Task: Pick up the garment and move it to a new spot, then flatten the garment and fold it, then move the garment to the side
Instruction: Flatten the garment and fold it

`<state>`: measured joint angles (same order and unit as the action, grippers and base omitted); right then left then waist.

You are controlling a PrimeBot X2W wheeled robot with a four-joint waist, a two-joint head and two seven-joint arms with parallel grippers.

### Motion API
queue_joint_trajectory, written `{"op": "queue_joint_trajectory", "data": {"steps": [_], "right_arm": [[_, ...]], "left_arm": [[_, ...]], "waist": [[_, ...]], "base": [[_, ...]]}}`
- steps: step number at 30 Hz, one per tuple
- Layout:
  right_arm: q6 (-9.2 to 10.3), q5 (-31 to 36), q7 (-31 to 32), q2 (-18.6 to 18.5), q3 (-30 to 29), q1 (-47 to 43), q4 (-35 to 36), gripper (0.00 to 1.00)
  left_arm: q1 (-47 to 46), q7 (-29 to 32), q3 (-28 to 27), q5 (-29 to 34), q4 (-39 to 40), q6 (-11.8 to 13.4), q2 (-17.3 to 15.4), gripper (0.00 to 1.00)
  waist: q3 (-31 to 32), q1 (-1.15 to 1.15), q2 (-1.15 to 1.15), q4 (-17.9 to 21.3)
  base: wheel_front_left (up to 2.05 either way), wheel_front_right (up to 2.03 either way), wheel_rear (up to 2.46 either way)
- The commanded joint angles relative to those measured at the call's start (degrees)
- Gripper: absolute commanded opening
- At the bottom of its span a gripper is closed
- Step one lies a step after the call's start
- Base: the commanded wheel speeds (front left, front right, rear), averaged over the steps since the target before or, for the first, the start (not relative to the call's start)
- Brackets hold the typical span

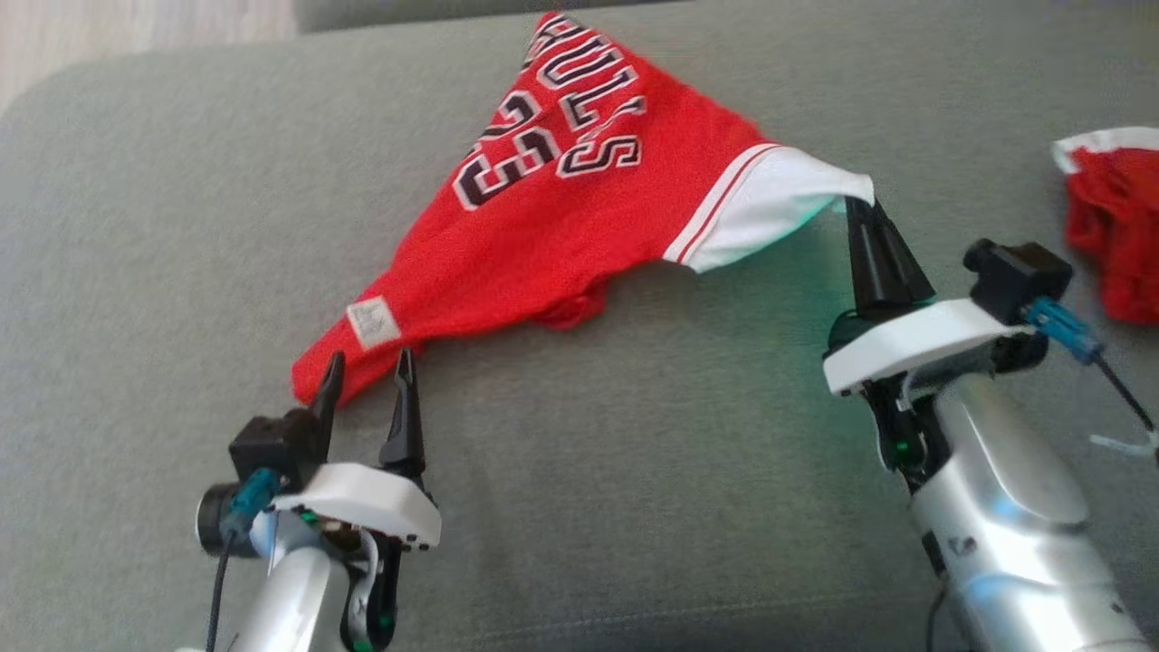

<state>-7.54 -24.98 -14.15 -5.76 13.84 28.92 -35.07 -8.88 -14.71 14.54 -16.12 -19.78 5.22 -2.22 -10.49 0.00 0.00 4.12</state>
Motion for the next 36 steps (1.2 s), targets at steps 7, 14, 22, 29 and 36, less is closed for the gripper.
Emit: {"op": "queue_joint_trajectory", "data": {"steps": [7,14,22,29,36], "right_arm": [[0.05,-9.0,1.9,-4.6,1.0,-3.7,3.3,1.0],[0.05,0.7,-0.8,-3.8,-8.6,-4.3,3.2,1.0],[0.05,10.3,-0.8,0.0,-11.8,-8.6,8.6,1.0],[0.05,16.7,-0.8,2.0,-10.8,-13.7,9.5,1.0],[0.05,18.6,-0.8,2.8,-9.7,-17.2,7.9,1.0]], "left_arm": [[-0.4,-0.3,-1.3,-0.8,1.1,0.6,-0.7,1.0],[0.4,-0.3,-1.9,-0.2,0.5,0.5,-0.7,1.0],[2.1,-0.3,-3.6,2.2,0.6,2.1,-0.7,1.0],[4.4,-0.3,-5.3,4.5,0.3,3.2,-0.7,1.0],[6.3,-0.3,-6.3,4.4,-0.7,2.9,-0.7,1.0]], "waist": [[2.2,0.0,0.0,3.7],[2.4,0.0,0.0,3.2],[3.6,0.0,0.0,2.1],[5.6,0.0,0.0,0.9],[7.4,0.0,0.0,0.4]], "base": [[0.0,0.0,0.0],[0.0,0.0,0.0],[0.0,0.0,0.0],[0.0,0.0,0.0],[0.0,0.0,0.0]]}}
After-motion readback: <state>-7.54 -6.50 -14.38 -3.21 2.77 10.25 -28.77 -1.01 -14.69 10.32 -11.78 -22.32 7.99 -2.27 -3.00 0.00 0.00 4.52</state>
